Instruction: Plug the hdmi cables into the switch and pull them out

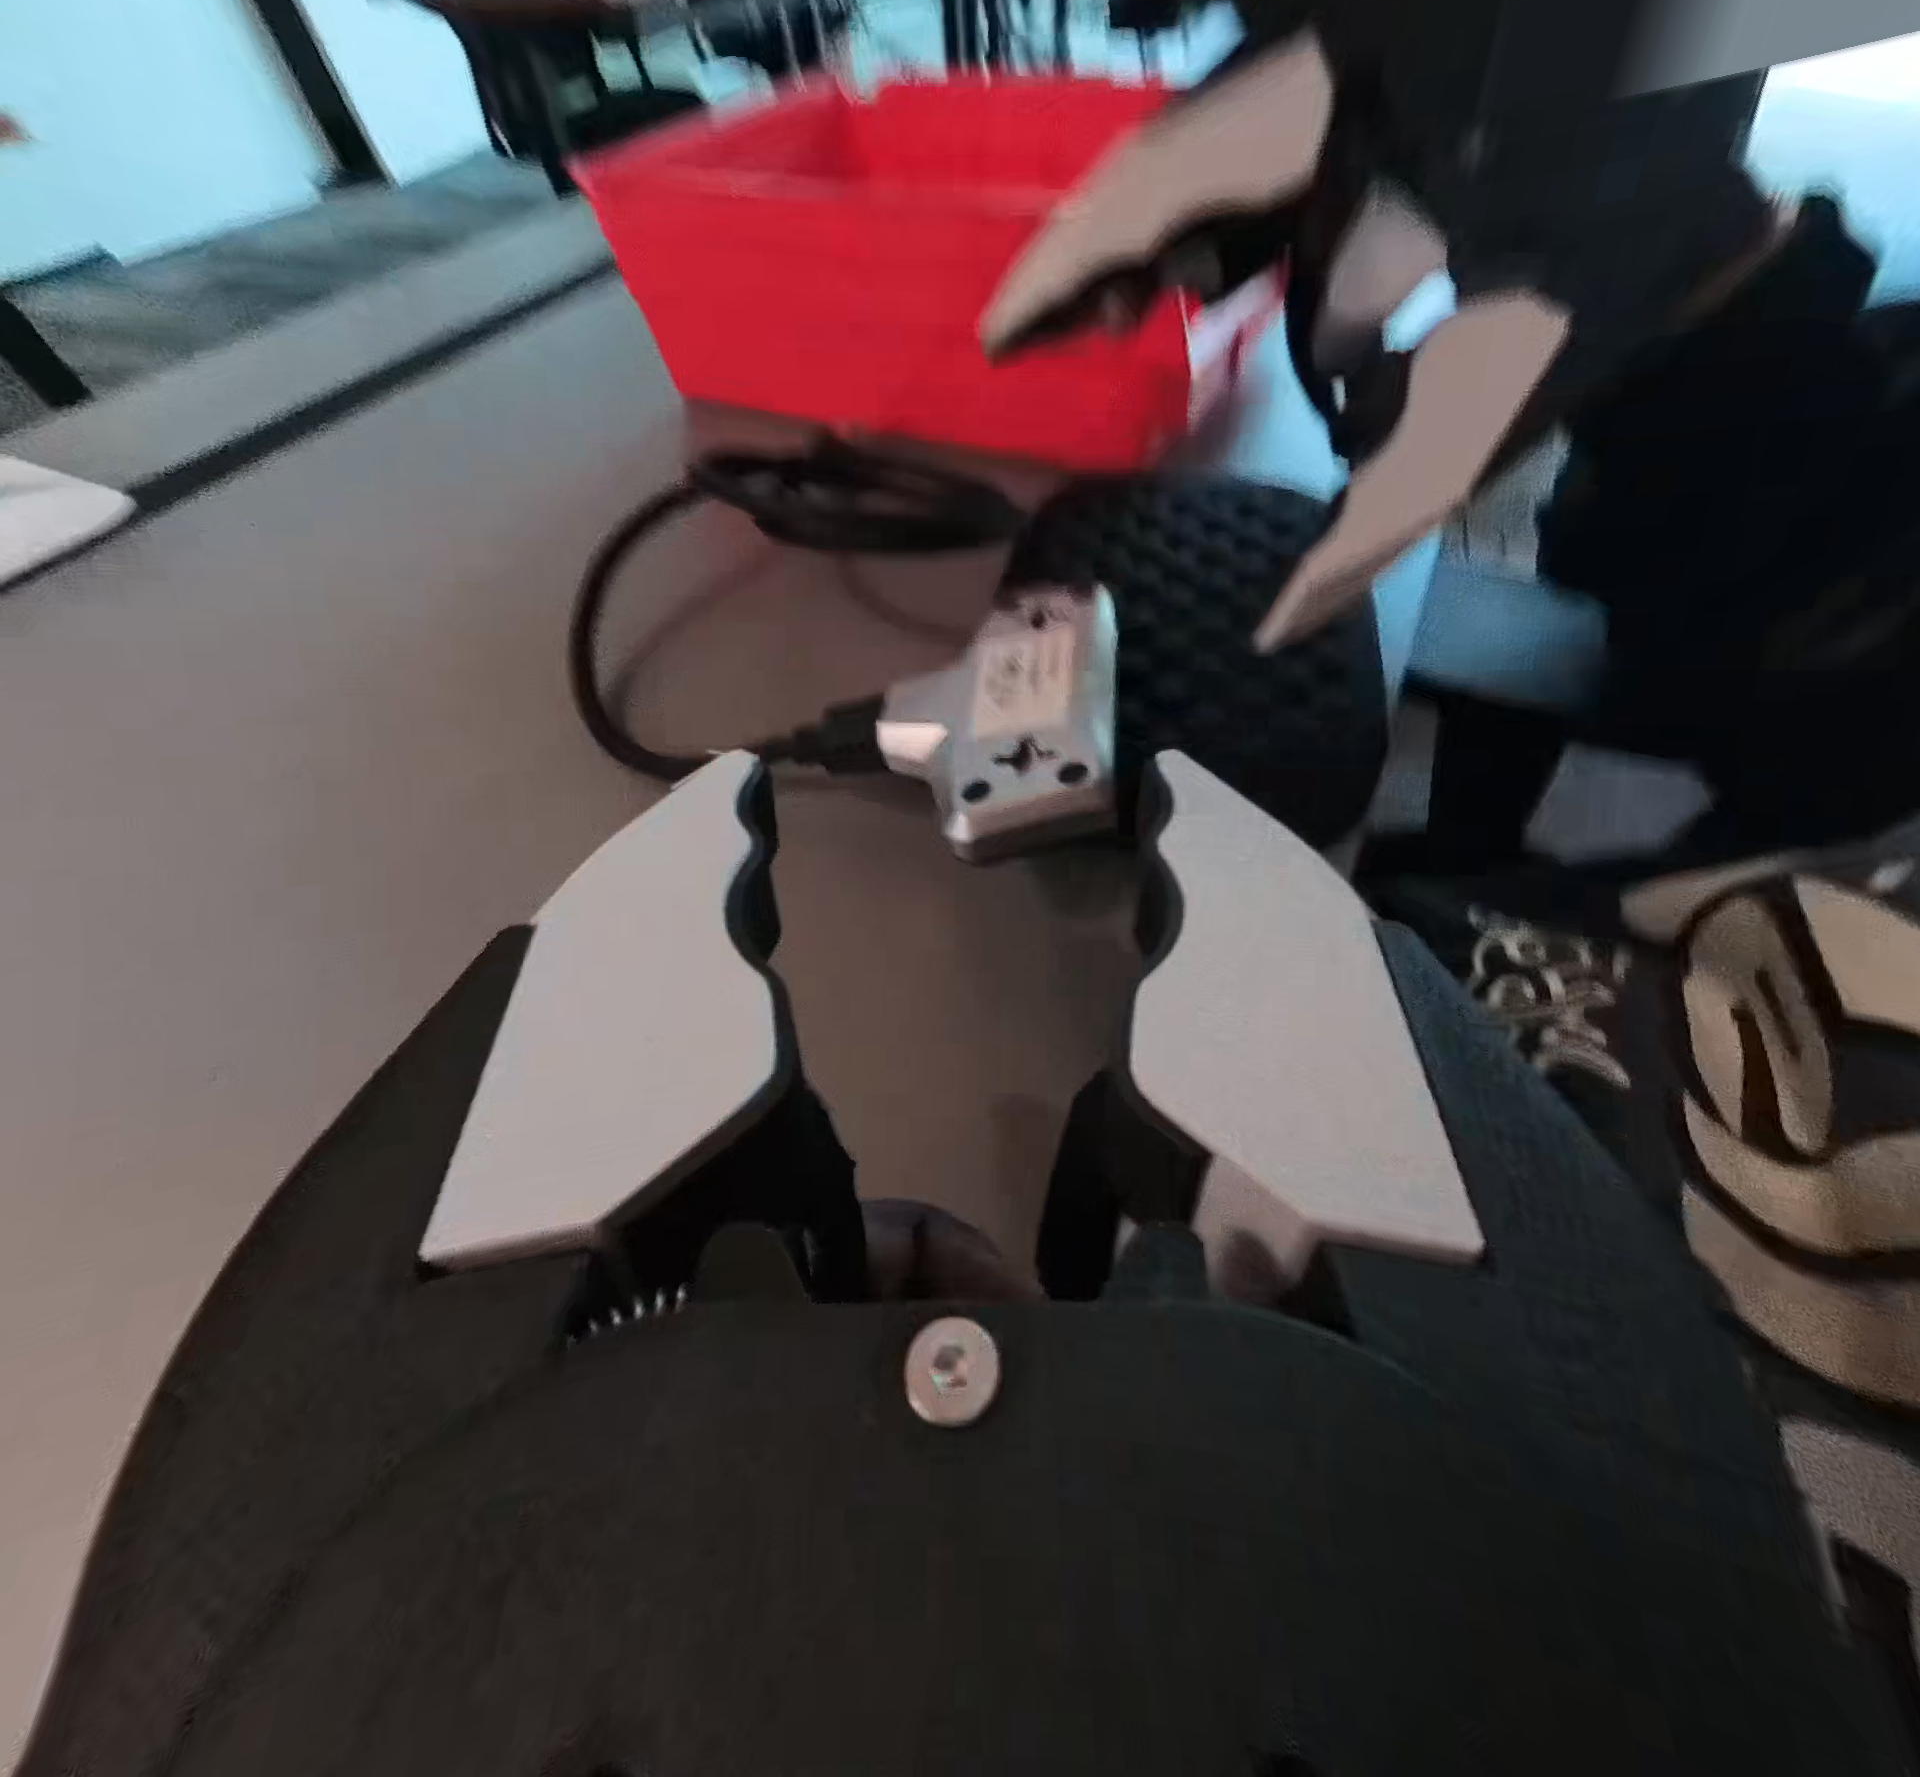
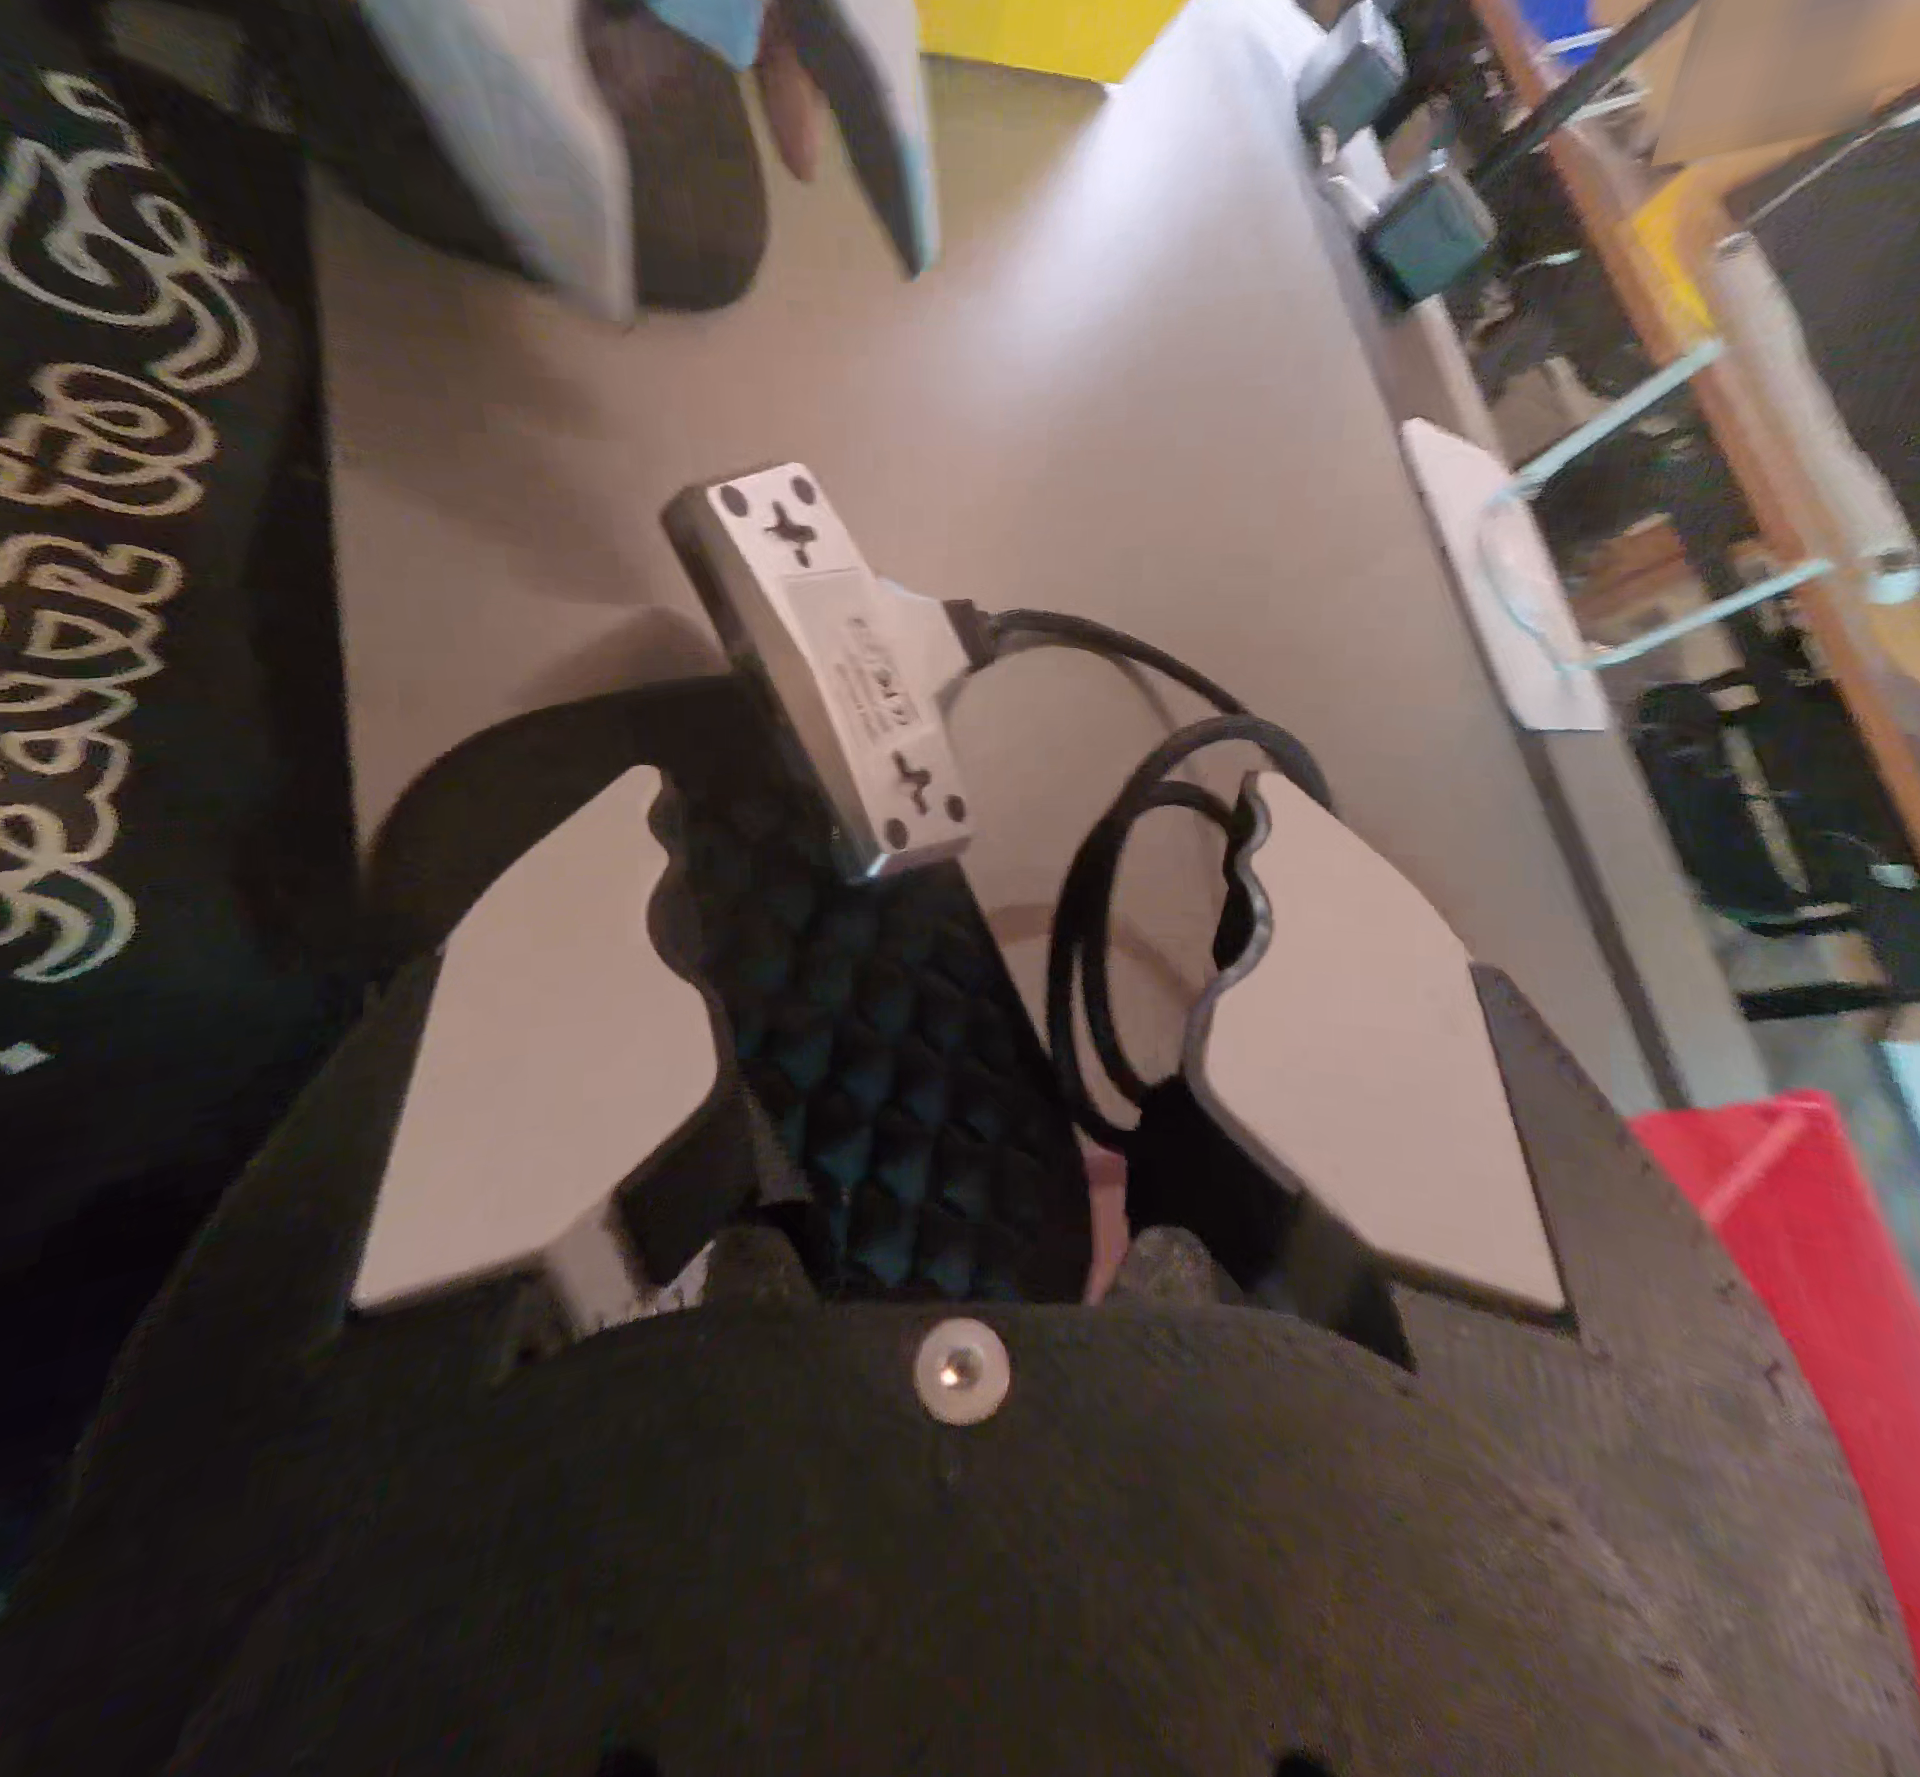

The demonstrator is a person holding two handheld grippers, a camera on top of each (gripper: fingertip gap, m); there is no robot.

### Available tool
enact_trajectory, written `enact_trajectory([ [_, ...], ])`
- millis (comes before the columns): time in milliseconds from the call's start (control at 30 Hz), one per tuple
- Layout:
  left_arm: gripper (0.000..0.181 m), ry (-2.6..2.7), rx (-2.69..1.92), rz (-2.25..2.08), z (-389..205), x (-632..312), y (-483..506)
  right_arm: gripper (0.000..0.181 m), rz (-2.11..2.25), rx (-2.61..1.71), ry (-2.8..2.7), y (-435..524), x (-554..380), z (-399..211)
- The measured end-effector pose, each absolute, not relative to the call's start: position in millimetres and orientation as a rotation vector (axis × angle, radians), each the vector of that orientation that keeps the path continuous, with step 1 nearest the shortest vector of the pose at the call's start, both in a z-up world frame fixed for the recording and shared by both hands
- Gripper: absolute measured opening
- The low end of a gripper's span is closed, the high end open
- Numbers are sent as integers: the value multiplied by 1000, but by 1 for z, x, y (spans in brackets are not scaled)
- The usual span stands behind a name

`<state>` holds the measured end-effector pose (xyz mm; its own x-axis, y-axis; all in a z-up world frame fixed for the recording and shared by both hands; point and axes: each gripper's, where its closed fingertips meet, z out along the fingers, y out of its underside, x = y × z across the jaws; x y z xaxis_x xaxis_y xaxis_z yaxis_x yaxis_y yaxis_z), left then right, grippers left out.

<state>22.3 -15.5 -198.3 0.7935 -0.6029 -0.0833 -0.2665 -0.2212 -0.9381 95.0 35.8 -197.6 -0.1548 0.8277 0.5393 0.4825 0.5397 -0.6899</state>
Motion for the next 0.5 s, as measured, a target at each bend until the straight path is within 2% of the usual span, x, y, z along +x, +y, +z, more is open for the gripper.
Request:
enact_trajectory([
  [67,72,738,-1867,-326,-209,33,-17,102,449,-1000,-1757,26,89,-180],
  [167,72,749,-1894,-292,-214,37,-14,94,944,-855,-1622,-27,74,-142],
  [233,72,742,-1895,-305,-215,36,-14,96,1208,-834,-1455,-30,70,-129],
  [367,70,697,-1848,-348,-206,31,-16,103,1161,-958,-1108,44,77,-123],
  [500,69,658,-1854,-384,-204,28,-14,96,1030,-954,-855,96,107,-111],
])
